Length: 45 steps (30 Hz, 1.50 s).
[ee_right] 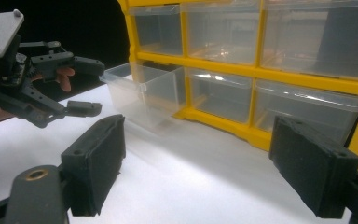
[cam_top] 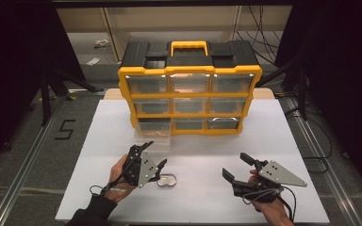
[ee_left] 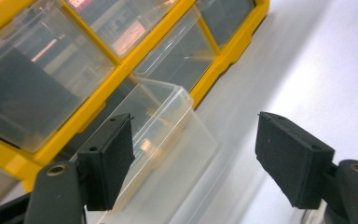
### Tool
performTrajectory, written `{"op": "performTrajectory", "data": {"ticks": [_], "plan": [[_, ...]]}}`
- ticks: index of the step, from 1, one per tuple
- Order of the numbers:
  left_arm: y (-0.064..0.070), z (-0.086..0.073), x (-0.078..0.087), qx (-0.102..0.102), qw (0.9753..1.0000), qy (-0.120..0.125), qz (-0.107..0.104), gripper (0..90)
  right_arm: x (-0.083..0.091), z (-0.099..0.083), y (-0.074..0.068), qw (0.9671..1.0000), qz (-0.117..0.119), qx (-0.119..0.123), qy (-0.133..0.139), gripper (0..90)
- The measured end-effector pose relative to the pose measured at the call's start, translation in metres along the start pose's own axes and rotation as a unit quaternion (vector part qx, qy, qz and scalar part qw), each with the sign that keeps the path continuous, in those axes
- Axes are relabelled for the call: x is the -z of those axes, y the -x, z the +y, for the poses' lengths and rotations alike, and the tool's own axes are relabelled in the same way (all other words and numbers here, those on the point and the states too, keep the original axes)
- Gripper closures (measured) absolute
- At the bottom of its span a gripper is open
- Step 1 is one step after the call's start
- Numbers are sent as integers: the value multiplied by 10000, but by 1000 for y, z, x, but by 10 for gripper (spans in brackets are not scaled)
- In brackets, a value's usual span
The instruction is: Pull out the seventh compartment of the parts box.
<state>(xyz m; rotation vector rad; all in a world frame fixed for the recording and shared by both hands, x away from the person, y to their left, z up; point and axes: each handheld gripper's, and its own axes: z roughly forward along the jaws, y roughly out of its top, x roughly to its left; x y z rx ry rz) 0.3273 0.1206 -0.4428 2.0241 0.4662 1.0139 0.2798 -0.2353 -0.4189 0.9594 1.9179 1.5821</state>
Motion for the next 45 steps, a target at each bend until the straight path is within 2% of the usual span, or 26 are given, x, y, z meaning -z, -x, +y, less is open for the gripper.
{"op": "performTrajectory", "data": {"ticks": [3,5,10,18,23,27,31,33,39,45], "plan": [[-2,1,1,116,9999,45,-69,264,0,0,0,10000,2,7,0,193],[-3,1,1,260,9995,80,-176,256,0,0,0,10000,3,5,-2,193],[-5,3,1,452,9981,156,-396,248,0,0,0,10000,4,1,27,193],[-9,6,0,787,9935,206,-795,231,1,0,1,10000,17,-6,23,193],[-11,8,-1,995,9895,206,-1031,213,1,0,2,10000,18,-19,39,193],[-10,9,-2,1014,9884,144,-1126,206,2,0,2,10000,21,-49,47,193],[-10,10,-3,1113,9859,119,-1242,195,2,0,2,10000,25,-29,46,193],[-10,11,-3,1097,9861,69,-1250,192,2,0,3,10000,26,-41,56,193],[-8,10,-6,1028,9842,-72,-1441,186,1,0,4,10000,12,-46,48,193],[-6,9,-8,986,9811,-230,-1648,186,1,0,4,10000,9,-47,46,193]]}}
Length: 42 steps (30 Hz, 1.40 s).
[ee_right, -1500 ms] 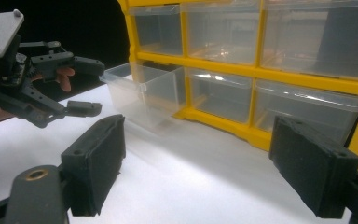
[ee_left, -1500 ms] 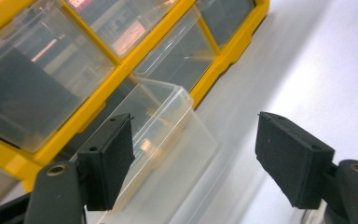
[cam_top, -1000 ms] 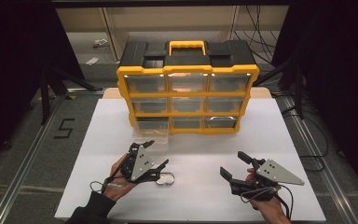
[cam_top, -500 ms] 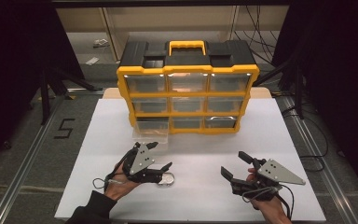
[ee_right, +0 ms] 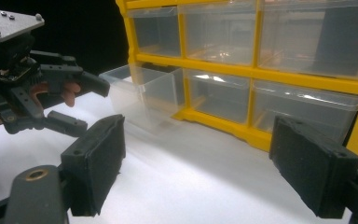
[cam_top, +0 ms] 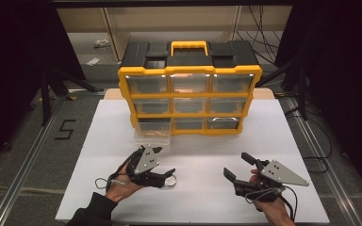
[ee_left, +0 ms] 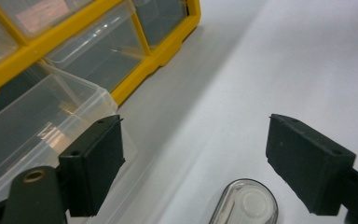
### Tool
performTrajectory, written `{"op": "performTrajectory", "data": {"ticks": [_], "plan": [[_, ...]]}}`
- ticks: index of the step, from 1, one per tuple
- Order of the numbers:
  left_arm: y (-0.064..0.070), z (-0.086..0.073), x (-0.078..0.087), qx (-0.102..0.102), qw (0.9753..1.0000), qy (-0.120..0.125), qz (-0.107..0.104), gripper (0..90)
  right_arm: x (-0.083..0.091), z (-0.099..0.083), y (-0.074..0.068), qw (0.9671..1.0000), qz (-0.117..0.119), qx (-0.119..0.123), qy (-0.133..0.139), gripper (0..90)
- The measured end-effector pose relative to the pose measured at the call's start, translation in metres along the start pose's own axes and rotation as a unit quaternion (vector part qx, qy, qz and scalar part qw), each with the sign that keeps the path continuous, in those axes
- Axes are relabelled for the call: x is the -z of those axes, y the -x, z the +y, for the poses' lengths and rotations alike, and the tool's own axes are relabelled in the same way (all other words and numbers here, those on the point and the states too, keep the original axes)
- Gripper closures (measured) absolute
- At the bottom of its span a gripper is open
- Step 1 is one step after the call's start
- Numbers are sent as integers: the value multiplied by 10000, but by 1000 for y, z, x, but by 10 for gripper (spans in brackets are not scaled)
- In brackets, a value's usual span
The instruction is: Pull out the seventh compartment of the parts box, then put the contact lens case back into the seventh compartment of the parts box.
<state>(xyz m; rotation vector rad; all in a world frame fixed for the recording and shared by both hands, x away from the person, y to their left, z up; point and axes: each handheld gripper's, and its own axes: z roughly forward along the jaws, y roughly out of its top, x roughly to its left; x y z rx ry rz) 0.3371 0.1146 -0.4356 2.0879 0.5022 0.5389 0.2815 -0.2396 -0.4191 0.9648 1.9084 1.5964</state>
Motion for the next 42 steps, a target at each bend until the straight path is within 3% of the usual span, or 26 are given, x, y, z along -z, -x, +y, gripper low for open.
{"op": "performTrajectory", "data": {"ticks": [9,12,20,27,37,42], "plan": [[8,0,-9,-240,9973,-545,-425,199,0,0,-1,10000,3,14,-4,192],[9,-2,-12,-378,9958,-699,-452,202,0,0,0,10000,3,8,1,193],[12,-4,-18,-444,9924,-968,-609,207,0,0,-1,10000,3,21,-13,193],[15,-8,-22,-559,9874,-1272,-763,209,0,0,-3,10000,1,51,-7,193],[15,-12,-30,-579,9801,-1668,-911,225,-1,0,-3,10000,4,63,-27,193],[9,-15,-34,-496,9782,-1790,-923,277,-2,0,-3,10000,10,81,-28,193]]}}
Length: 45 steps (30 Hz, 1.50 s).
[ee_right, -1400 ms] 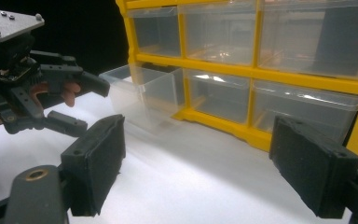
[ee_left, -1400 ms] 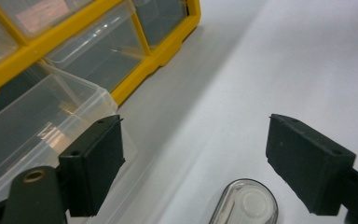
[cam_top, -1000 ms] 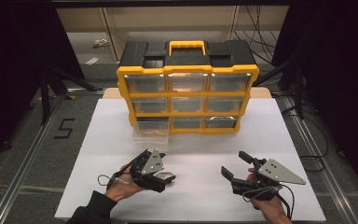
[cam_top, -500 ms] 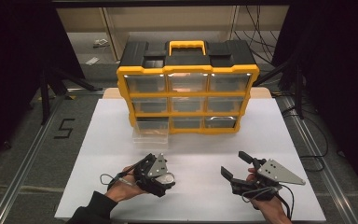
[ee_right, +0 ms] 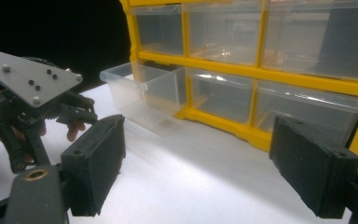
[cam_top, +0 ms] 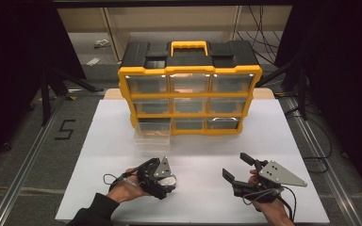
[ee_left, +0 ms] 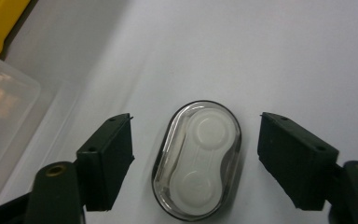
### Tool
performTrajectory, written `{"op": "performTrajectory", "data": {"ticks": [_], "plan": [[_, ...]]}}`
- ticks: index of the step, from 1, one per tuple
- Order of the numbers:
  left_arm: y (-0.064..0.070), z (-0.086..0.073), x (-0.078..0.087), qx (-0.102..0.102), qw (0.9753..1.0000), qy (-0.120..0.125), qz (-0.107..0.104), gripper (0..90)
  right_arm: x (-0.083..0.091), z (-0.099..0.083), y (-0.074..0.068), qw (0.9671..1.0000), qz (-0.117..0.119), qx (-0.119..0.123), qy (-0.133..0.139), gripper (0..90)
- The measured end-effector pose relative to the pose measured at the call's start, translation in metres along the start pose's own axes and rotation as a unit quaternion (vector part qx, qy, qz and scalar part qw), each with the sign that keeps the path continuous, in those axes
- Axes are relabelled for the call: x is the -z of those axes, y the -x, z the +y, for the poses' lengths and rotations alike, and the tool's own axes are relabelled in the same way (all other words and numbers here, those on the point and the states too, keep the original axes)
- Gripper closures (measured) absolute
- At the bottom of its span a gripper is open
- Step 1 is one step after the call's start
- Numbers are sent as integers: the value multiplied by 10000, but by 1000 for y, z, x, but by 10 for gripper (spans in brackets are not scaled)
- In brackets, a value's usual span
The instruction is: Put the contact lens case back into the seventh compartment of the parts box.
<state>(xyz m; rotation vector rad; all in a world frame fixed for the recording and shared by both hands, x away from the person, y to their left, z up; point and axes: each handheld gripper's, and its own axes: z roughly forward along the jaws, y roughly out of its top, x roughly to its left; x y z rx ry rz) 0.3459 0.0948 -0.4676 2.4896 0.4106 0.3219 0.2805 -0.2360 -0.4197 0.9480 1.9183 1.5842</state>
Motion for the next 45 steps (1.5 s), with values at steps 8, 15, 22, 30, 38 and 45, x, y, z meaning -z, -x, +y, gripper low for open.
{"op": "performTrajectory", "data": {"ticks": [8,15,22,30,38,45], "plan": [[-6,-2,-6,160,9997,-153,-138,326,0,0,0,10000,4,-7,2,193],[-6,-2,-10,179,9989,-279,-327,409,0,0,0,10000,8,-6,-24,193],[-5,-2,-9,273,9985,-259,-396,485,-1,0,0,10000,3,1,-19,193],[-5,0,-3,233,9993,-129,-278,490,0,1,0,10000,1,10,-8,194],[-5,2,8,332,9990,282,31,490,-1,0,0,10000,1,1,-15,194],[-7,3,18,458,9952,799,338,490,0,0,0,10000,-3,2,-20,194]]}}
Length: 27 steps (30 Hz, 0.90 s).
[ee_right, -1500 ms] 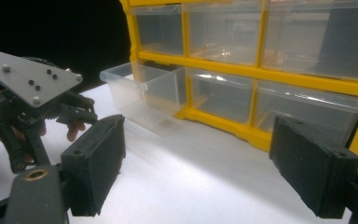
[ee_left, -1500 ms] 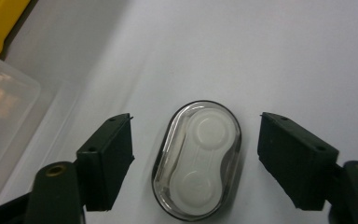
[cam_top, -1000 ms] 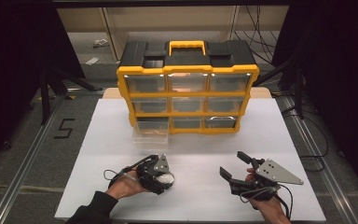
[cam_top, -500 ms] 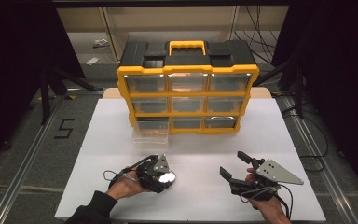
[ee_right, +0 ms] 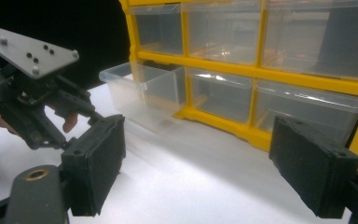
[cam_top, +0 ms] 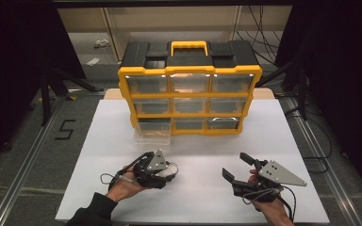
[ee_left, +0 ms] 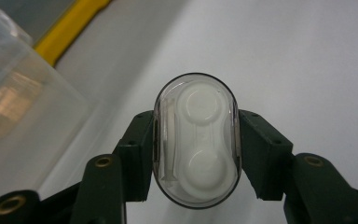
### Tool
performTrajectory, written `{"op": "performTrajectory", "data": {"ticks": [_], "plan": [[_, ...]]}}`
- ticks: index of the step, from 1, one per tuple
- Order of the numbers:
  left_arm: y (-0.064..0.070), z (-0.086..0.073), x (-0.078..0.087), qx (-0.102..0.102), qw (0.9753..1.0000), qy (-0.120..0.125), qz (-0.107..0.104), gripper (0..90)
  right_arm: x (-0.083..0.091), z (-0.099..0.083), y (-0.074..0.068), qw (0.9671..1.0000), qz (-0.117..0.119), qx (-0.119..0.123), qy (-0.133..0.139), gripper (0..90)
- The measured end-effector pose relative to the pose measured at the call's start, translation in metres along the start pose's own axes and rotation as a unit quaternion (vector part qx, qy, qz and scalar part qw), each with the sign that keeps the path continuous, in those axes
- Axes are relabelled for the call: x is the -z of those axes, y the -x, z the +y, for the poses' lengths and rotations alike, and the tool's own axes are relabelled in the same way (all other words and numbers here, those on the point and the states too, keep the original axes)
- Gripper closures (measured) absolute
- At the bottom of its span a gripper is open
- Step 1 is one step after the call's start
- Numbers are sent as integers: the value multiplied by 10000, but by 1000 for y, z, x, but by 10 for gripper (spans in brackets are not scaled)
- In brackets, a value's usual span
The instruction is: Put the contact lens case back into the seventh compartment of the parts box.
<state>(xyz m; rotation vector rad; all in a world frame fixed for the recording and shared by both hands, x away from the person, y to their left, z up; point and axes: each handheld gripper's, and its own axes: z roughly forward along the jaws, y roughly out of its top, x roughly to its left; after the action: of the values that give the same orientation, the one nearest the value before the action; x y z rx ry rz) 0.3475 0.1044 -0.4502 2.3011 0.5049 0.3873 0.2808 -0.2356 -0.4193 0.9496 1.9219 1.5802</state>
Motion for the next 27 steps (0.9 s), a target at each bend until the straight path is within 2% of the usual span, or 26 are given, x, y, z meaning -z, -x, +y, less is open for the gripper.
{"op": "performTrajectory", "data": {"ticks": [3,6,10,15,19,21,23,26,27], "plan": [[-2,2,6,73,9994,307,155,490,-1,0,0,10000,-1,5,0,194],[-4,4,12,116,9978,562,345,490,0,0,0,10000,-4,4,-4,194],[-5,5,18,219,9941,870,610,490,-1,0,0,10000,-2,10,5,194],[-6,5,22,345,9896,1151,790,489,0,0,0,10000,-4,1,12,194],[-7,7,27,427,9844,1388,990,489,-1,0,0,10000,1,-10,17,193],[-8,9,32,548,9811,1540,1039,490,-1,0,0,10000,6,-15,15,193],[-10,10,36,679,9765,1696,1145,490,-1,-1,0,10000,3,-15,9,193],[-12,11,40,788,9719,1809,1283,490,-1,0,0,10000,5,-22,20,193],[-14,11,41,835,9711,1827,1289,490,-1,-1,1,10000,-1,-22,8,193]]}}
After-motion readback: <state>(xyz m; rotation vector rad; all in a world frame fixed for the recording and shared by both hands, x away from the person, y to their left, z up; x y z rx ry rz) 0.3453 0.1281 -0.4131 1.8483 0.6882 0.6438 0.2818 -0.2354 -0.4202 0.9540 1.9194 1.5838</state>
